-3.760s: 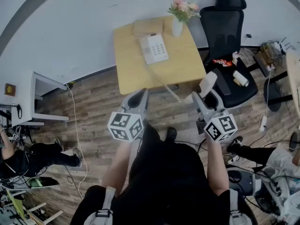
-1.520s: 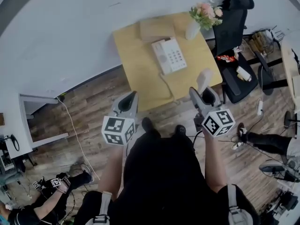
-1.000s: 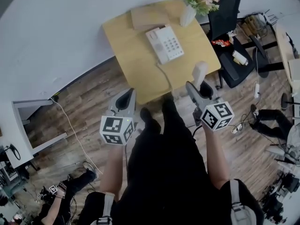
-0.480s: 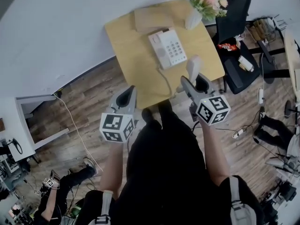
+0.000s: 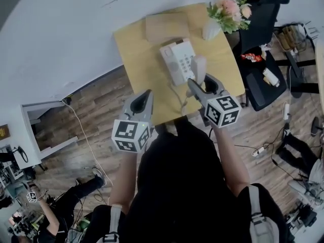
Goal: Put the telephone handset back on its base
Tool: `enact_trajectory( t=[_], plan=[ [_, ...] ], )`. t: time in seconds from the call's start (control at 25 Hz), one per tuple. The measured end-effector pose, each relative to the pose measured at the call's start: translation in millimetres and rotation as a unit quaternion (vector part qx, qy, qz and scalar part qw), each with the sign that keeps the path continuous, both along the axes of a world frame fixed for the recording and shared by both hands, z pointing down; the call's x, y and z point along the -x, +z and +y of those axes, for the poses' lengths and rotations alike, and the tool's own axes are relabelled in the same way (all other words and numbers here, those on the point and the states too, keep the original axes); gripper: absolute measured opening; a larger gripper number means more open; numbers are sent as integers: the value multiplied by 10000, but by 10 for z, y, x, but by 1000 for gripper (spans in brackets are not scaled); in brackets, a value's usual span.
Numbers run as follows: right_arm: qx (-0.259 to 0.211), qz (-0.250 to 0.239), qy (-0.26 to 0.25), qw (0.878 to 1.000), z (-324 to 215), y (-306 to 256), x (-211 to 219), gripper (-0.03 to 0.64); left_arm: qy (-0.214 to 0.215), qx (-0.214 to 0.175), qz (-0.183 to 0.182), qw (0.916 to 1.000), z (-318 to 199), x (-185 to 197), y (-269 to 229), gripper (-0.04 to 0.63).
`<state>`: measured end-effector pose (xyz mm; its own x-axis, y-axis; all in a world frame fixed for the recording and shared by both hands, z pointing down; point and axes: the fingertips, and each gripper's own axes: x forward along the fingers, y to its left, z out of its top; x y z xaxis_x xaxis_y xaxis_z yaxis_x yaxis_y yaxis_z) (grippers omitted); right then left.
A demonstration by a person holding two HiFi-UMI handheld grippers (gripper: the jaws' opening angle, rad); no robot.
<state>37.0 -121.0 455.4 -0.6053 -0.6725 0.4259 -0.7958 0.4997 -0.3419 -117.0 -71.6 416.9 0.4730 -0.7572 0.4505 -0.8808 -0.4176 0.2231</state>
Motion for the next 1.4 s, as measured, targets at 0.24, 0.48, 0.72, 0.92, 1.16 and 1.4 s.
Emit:
enact_trajectory(
  t=[0.24,0.48,0.72,0.92,1.16,1.4],
  plan=[
    [224,124,-330,9991,-374,233,61,213,-240,23,-84,9997,-240,-92,22,9],
    [593,284,-696,9954,-588,569,220,213,-580,123,-140,9981,-367,-132,76,9],
    [772,396,-983,9914,-705,863,388,213,-844,241,-230,9959,-397,-182,152,9],
    [932,589,-1105,9877,-752,1089,465,213,-995,378,-235,9940,-397,-231,229,9],
    [1038,653,-1041,9870,-840,1260,550,214,-1038,485,-202,9932,-400,-241,328,9],
    [1099,773,-919,9867,-873,1368,590,214,-963,507,-181,9939,-444,-191,361,9]
  ],
)
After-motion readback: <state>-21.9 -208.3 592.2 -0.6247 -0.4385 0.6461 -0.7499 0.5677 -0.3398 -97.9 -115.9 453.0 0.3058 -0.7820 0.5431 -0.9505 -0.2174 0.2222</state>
